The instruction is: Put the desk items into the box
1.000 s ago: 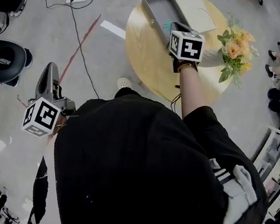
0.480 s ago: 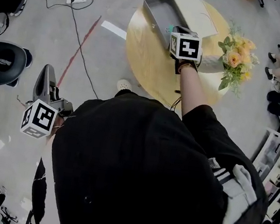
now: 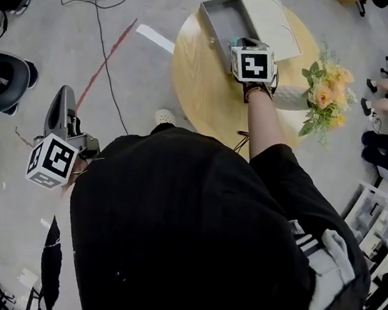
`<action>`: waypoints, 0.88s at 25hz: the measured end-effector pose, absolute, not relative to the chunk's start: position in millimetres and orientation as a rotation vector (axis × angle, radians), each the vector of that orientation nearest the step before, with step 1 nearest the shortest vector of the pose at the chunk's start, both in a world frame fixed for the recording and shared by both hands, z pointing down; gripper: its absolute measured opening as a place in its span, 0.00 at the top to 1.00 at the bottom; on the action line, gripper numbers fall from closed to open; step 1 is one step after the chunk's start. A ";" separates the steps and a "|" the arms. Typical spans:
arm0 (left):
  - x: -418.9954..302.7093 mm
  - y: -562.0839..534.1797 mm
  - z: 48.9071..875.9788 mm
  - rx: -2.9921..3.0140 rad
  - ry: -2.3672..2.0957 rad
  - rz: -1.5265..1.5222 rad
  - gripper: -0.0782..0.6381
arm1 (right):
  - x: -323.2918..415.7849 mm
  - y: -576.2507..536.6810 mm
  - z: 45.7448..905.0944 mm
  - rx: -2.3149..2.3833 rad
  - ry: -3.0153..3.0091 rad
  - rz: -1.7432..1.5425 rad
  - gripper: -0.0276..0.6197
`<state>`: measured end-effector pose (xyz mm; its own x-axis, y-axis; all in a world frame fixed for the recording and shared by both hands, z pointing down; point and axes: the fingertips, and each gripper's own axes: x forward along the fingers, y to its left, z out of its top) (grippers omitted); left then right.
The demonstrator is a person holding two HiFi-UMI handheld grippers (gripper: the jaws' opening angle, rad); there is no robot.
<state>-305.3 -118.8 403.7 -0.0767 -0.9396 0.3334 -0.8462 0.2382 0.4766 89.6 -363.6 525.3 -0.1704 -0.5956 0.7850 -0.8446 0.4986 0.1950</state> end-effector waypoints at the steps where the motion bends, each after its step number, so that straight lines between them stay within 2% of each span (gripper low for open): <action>1: -304.6 -120.0 404.8 1.626 -1.939 -0.210 0.88 | 88.2 -364.5 527.0 1.182 -1.872 0.358 0.94; 22: -298.8 -130.7 416.0 1.603 -1.918 -0.180 0.88 | 72.8 -374.5 545.8 1.060 -1.900 0.288 0.94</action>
